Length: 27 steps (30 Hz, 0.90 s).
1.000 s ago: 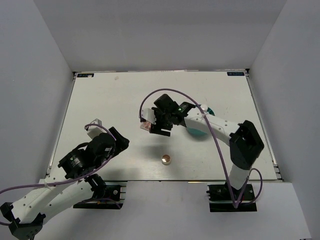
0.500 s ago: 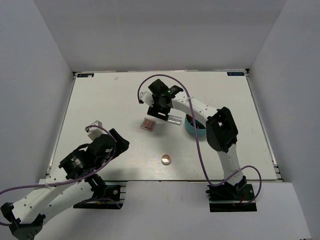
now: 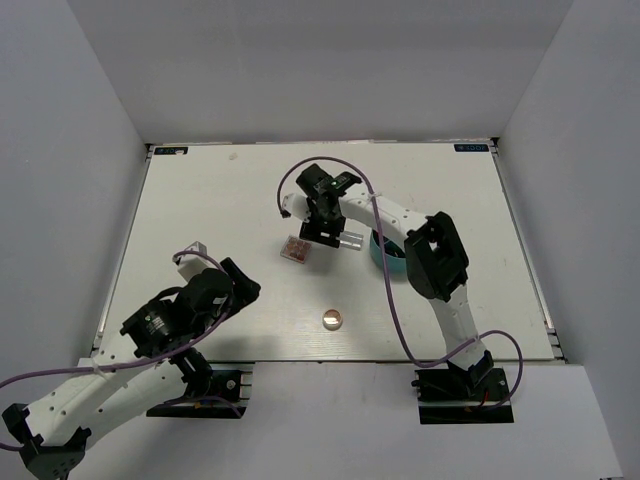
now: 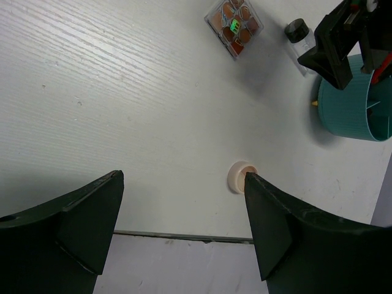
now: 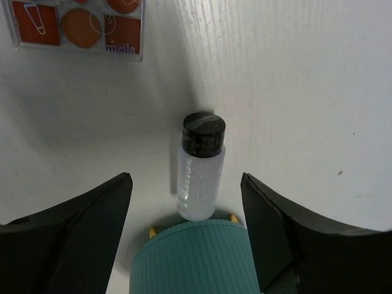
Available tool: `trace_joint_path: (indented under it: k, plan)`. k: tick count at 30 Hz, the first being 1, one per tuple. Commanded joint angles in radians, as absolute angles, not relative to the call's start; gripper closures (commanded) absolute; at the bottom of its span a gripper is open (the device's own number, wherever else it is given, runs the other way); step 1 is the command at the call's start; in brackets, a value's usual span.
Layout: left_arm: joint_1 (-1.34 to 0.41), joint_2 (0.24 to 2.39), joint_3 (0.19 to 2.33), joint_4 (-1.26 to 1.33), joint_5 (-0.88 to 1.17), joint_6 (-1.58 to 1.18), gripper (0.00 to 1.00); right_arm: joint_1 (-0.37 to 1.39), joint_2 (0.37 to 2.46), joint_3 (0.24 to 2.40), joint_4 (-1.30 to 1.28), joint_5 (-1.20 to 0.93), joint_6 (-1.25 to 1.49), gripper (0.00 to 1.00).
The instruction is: Organize the makeup
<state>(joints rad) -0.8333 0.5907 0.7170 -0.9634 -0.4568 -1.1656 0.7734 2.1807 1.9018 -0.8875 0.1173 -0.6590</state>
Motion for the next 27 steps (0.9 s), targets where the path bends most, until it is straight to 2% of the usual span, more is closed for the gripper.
trace_joint_path:
  k: [1,6,12,15,16,19,23,25,27]
  plan:
    - [-0.833,0.591,0.718,-0.959,-0.454,-1.174,0.11,0.765,2.21,1.895,-0.917,0.13,-0.675,0.23]
    - [-0.833,0.581,0.716,-0.965,-0.449,-1.181,0.11,0.765,2.241,1.884,-0.896,0.152,-0.686,0.23]
    - [-0.833,0.575,0.716,-0.977,-0.448,-1.19,0.11,0.758,2.256,1.884,-0.894,0.147,-0.695,0.31]
    - [-0.833,0.575,0.716,-0.976,-0.448,-1.192,0.11,0.755,2.258,1.885,-0.894,0.137,-0.698,0.4]
    - [-0.833,0.575,0.716,-0.974,-0.448,-1.192,0.11,0.758,2.258,1.885,-0.896,0.133,-0.699,0.47]
    - [-0.833,0.578,0.718,-0.973,-0.446,-1.192,0.11,0.753,2.258,1.879,-0.903,0.123,-0.712,0.62]
    - [-0.833,0.584,0.721,-0.971,-0.446,-1.192,0.11,0.744,2.255,1.876,-0.925,0.089,-0.719,0.74]
    - [-0.833,0.586,0.722,-0.971,-0.446,-1.19,0.11,0.735,2.238,1.9,-0.949,0.023,-0.718,0.79]
    - [-0.833,0.589,0.724,-0.968,-0.448,-1.19,0.11,0.723,2.209,1.963,-0.98,-0.133,-0.709,0.82]
